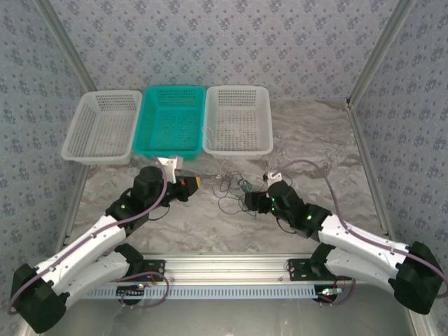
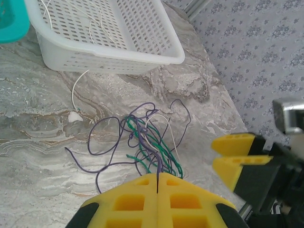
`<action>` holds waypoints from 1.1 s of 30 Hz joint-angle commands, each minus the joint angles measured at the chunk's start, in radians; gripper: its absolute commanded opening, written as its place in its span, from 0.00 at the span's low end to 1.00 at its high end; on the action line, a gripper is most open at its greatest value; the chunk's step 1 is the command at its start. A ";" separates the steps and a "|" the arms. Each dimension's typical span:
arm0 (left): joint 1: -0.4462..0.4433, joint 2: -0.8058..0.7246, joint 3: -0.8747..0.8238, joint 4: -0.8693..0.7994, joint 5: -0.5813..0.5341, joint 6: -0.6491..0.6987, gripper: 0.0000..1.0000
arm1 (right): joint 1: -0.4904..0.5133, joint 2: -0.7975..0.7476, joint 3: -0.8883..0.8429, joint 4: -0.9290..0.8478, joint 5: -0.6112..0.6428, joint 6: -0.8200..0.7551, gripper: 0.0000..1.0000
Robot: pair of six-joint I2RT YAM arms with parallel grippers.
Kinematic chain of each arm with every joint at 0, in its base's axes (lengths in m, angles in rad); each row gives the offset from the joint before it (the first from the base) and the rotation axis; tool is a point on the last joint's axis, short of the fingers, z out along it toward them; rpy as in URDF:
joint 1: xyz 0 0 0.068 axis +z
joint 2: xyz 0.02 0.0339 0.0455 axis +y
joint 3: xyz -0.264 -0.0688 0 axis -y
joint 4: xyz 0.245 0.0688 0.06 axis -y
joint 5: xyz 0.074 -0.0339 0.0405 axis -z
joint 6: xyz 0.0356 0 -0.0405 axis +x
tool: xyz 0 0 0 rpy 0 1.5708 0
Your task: Untangle the cables
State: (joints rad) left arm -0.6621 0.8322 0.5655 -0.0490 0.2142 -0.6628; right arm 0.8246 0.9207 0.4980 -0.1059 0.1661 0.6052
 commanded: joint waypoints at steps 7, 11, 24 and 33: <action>-0.011 -0.011 -0.013 0.025 0.011 0.015 0.00 | -0.157 0.361 0.213 -0.086 -0.040 0.142 0.56; -0.013 -0.027 -0.022 0.016 0.008 0.011 0.00 | -0.194 0.461 0.196 -0.003 -0.116 0.188 0.58; -0.012 -0.113 -0.042 -0.154 -0.224 0.011 0.00 | -0.206 0.267 0.102 0.006 -0.061 0.211 0.00; 0.055 -0.264 -0.120 -0.309 -0.368 -0.079 0.00 | -0.388 -0.142 0.035 -0.202 0.032 0.274 0.00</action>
State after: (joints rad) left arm -0.6216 0.6029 0.4610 -0.2890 -0.0994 -0.7090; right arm 0.4858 0.8433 0.5671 -0.2050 0.1513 0.8429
